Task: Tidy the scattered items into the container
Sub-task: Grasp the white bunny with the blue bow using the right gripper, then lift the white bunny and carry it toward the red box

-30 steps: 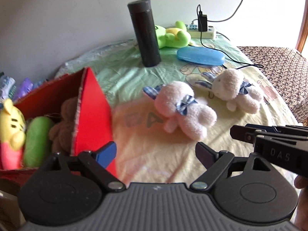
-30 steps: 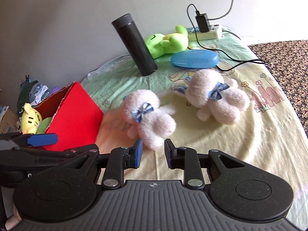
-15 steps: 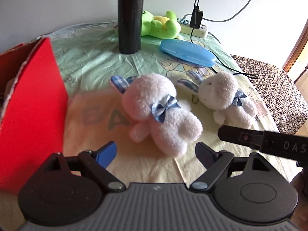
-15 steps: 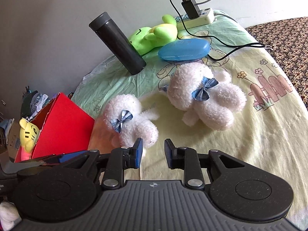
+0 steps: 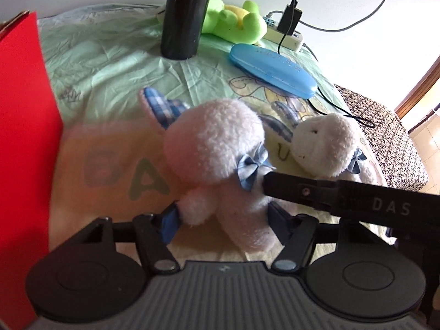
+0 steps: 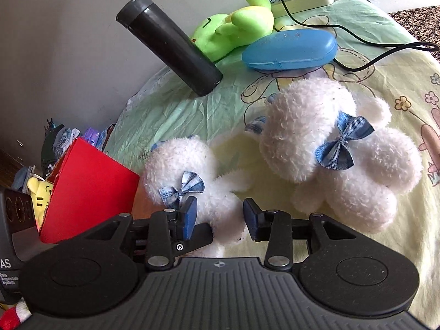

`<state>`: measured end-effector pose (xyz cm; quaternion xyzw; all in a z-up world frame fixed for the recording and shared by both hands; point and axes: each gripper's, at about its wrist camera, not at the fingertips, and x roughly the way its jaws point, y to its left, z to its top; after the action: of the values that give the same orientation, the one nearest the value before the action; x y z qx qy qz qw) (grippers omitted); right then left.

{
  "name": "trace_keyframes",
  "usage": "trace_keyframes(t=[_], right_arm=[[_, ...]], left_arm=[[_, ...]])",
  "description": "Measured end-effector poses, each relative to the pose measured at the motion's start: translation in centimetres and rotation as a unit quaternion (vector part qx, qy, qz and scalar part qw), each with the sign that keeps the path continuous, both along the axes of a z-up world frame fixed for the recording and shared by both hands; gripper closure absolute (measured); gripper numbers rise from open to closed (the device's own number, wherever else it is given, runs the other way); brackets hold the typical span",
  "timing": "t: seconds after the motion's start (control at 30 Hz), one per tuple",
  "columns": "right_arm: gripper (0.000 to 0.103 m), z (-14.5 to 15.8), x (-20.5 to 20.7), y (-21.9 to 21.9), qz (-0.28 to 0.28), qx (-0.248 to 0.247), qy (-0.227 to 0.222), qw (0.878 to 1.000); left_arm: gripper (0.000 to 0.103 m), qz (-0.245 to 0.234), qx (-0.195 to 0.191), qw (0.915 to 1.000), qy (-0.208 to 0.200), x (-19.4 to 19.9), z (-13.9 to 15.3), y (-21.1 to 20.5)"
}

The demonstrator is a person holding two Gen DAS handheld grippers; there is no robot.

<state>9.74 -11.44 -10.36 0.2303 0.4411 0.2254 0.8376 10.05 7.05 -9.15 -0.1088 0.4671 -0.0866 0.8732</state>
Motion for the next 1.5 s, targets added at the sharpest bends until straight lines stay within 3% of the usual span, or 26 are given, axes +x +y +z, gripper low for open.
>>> trace_keyframes(t=[0.1,0.2,0.23,0.33,0.53,0.87,0.9,1.0,1.1,1.2,1.4,1.5], right_arm=[[0.063,-0.5,0.4,-0.4,0.001,0.007,0.004,1.000],[0.069,-0.4,0.3,-0.7,0.005,0.011,0.008,1.000],[0.071,-0.3,0.1,-0.7,0.007,0.009,0.007,1.000],[0.076,0.2,-0.6,-0.6,0.010,-0.002,0.006,1.000],[0.078,1.2,-3.2,-1.4,0.014,-0.012,0.020,1.000],[0.076,1.6,-10.5,-1.2,0.067,-0.036,0.060,0.995],[0.074,1.7,-10.9,-1.3,0.069,-0.032,0.062,0.995],[0.073,2.3,-11.4,-2.0,0.049,-0.018,0.047,0.998],[0.068,2.5,-11.2,-2.0,0.023,-0.012,0.027,0.999],[0.059,1.8,-10.5,-0.8,0.028,-0.024,0.025,0.999],[0.057,1.1,-10.3,0.8,0.038,-0.032,0.012,0.999],[0.055,0.5,-10.1,-0.1,0.021,-0.009,0.032,0.999]], left_arm=[[0.035,-0.012,0.001,0.9999,-0.002,0.3,0.0,-0.4],[0.055,-0.031,-0.018,0.9993,-0.005,0.2,0.4,-0.6],[0.056,-0.038,-0.018,0.9991,-0.007,0.1,0.6,-0.9],[0.056,-0.061,-0.004,0.9980,-0.011,-0.7,0.9,-1.7],[0.056,-0.099,-0.025,0.9947,-0.007,-3.8,1.8,-2.2],[0.054,-0.194,-0.003,0.9808,0.018,-11.7,1.8,-2.7],[0.051,-0.194,-0.005,0.9807,0.018,-12.1,1.9,-2.4],[0.022,-0.173,-0.012,0.9848,0.007,-12.6,2.1,-1.3],[0.015,-0.148,-0.020,0.9887,-0.007,-11.9,2.1,-0.6],[0.019,-0.128,-0.029,0.9913,-0.001,-10.9,1.3,-0.5],[0.023,-0.115,-0.032,0.9928,-0.010,-10.8,1.0,-0.3],[0.027,-0.119,-0.027,0.9923,-0.019,-11.1,1.2,-0.4]])
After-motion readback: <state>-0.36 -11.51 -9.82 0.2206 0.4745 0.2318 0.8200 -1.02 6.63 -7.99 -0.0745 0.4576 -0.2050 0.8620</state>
